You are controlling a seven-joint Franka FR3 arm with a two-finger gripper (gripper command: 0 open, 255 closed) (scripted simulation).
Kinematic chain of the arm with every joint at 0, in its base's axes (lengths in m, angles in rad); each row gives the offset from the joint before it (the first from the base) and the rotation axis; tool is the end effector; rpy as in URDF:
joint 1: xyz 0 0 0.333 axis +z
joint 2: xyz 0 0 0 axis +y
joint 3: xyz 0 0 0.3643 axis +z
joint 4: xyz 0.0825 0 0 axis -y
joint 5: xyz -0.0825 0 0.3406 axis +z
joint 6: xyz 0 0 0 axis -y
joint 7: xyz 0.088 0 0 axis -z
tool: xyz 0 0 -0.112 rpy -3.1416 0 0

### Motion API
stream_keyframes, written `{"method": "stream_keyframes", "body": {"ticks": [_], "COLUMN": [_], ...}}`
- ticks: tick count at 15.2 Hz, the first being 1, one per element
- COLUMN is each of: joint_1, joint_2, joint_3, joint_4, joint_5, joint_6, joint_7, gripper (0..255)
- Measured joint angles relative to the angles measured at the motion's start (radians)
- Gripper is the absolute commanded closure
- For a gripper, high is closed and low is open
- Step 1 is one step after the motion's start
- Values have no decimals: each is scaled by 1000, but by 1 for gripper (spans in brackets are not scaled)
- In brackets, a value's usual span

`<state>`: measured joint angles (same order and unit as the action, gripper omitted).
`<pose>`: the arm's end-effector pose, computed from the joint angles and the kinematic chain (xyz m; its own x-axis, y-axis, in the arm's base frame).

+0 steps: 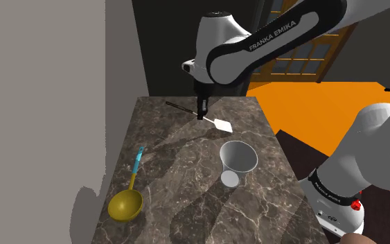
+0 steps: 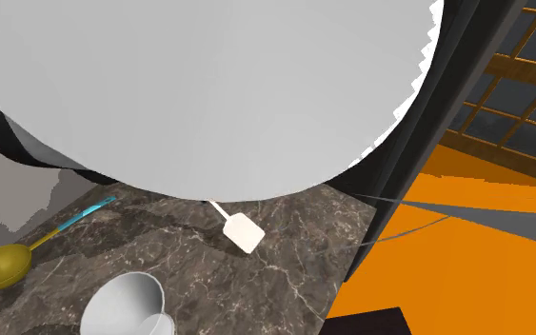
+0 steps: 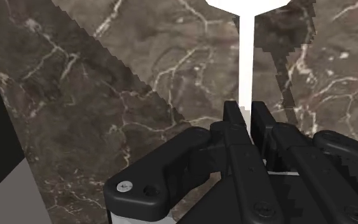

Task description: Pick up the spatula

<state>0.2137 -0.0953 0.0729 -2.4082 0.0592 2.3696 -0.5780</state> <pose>0.4298 0.1281 0.4272 0.6784 0.7317 0.0668 0.7333 -0.6799 -0.0002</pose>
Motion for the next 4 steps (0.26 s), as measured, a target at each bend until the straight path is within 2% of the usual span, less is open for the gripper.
{"method": "stream_keyframes", "body": {"ticks": [4], "joint_1": [0], "joint_2": [-30], "joint_3": [-1], "joint_4": [19], "joint_5": [0], "joint_6": [-49], "joint_7": [1], "gripper": [255]}}
